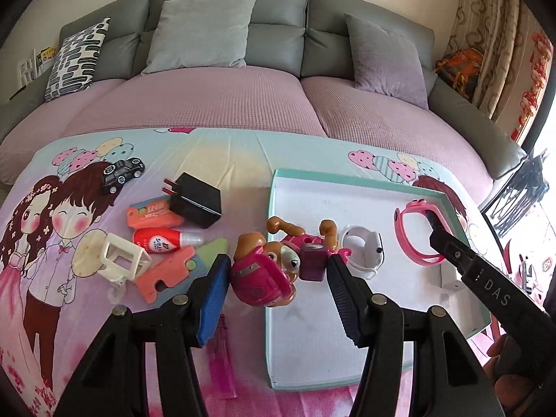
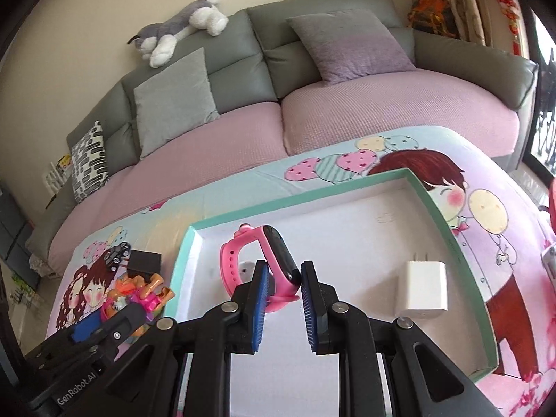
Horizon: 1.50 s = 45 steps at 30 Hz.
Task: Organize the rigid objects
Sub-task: 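Carry the pink watch over the tray while left tool carries the dog toy there, then lower and release the pink watch with right tool while left releases the dog toy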
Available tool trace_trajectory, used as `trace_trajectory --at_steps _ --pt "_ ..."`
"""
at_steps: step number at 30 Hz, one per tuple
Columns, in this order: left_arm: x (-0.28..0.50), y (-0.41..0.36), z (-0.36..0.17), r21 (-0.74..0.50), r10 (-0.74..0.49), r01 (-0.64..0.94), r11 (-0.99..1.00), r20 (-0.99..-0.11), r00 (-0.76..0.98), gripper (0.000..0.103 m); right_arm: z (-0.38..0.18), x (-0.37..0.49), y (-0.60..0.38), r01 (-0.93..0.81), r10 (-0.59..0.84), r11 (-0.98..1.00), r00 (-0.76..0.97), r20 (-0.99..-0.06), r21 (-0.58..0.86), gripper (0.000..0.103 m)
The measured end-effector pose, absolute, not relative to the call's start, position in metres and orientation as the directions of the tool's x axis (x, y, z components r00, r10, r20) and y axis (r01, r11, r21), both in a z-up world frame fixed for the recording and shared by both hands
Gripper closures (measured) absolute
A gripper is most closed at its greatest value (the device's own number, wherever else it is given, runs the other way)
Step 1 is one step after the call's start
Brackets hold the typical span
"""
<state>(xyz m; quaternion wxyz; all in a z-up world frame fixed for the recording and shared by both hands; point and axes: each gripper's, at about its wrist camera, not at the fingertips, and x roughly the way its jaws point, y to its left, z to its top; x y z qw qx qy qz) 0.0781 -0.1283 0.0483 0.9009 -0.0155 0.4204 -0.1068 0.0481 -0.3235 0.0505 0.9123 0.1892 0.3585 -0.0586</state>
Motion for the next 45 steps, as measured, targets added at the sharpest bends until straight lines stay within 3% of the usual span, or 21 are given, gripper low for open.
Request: trace_trajectory --at_steps 7,20,45 --pt "0.078 -0.159 0.037 -0.105 -0.227 0.235 0.966 -0.777 0.587 0.044 0.038 0.042 -0.358 0.364 -0.044 0.887 0.682 -0.730 0.286 0.082" --pt "0.079 -0.185 0.024 -0.092 -0.236 0.277 0.957 -0.799 0.553 0.044 0.038 0.030 -0.381 0.432 -0.079 0.847 0.679 -0.730 0.310 0.082" --pt "0.083 -0.196 0.003 -0.094 -0.241 0.313 0.945 -0.847 0.473 0.044 0.022 0.039 -0.374 0.440 -0.091 0.864 0.616 -0.782 0.246 0.080"
